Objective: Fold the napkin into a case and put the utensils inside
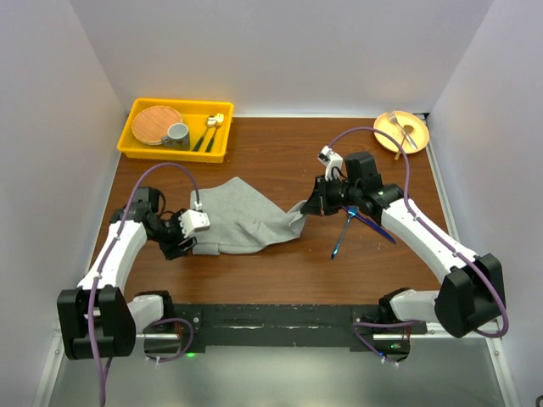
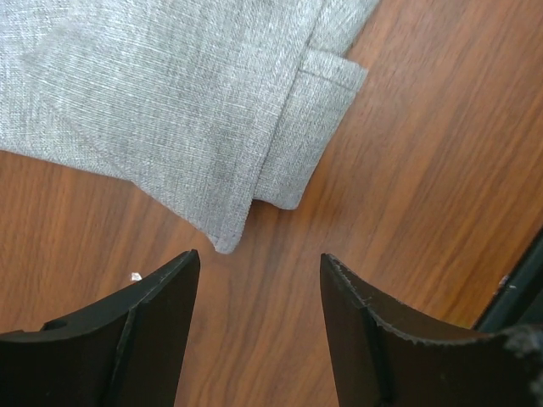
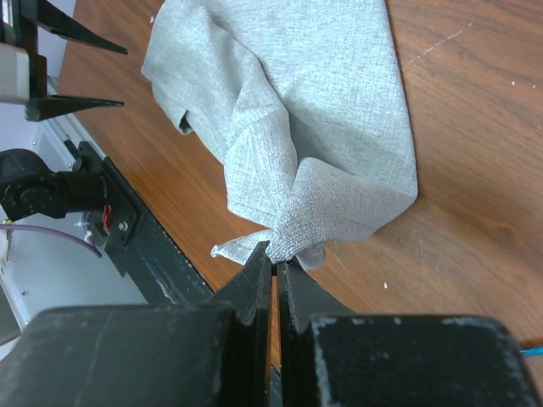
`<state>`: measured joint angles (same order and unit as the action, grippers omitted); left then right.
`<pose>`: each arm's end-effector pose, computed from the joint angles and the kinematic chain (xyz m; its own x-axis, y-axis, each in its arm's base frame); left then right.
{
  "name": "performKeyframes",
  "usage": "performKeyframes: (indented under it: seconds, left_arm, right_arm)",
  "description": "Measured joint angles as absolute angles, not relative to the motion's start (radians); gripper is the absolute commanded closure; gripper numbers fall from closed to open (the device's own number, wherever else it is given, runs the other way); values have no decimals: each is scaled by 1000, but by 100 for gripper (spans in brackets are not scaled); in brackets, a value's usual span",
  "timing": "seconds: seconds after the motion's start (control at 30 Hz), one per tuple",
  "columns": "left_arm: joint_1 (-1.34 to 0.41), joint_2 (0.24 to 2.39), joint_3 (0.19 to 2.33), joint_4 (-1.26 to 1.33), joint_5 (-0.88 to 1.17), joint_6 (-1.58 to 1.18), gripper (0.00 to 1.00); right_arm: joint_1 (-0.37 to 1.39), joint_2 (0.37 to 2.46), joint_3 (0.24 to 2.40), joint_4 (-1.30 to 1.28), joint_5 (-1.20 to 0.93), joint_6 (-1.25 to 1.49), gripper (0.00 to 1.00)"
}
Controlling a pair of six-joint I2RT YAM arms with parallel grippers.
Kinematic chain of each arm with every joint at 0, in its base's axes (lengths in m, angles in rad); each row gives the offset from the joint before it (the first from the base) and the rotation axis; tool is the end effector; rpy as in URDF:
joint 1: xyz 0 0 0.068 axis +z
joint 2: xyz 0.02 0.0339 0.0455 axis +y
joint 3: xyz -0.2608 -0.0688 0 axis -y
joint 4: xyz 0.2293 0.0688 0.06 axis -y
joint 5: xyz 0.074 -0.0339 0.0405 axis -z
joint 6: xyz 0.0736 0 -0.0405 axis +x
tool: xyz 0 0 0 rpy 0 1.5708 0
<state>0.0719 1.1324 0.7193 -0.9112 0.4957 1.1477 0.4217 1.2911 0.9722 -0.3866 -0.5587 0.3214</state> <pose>0.1793 -0.0222 0.1780 -0.3492 0.7790 -0.5208 0.9036 0.4272 0.0331 0.2472 0.1536 0.2608 -0.7873 -0.0596 -0.6137 -0.4918 0.6612 0.5666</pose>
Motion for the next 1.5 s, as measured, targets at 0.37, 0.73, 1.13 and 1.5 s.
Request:
performKeyframes:
  seconds: [0.37,0.73,1.13,1.5]
  left_arm:
    - [72,1124,561,-655,426,1198,46]
    - [71,1125,576,-570,419,1114,100]
    - [73,1114,1129,-605,415,669,100]
    - [76,971,1586,-704,380,429,100]
  right_arm:
    - [418,1291,972,-400,-558,318,100]
    - [409,1291,976,-416,-558,309,100]
    - [275,1289,1358,-517,-553,295,100]
    - [268,1157,1740,-501,-562,308,100]
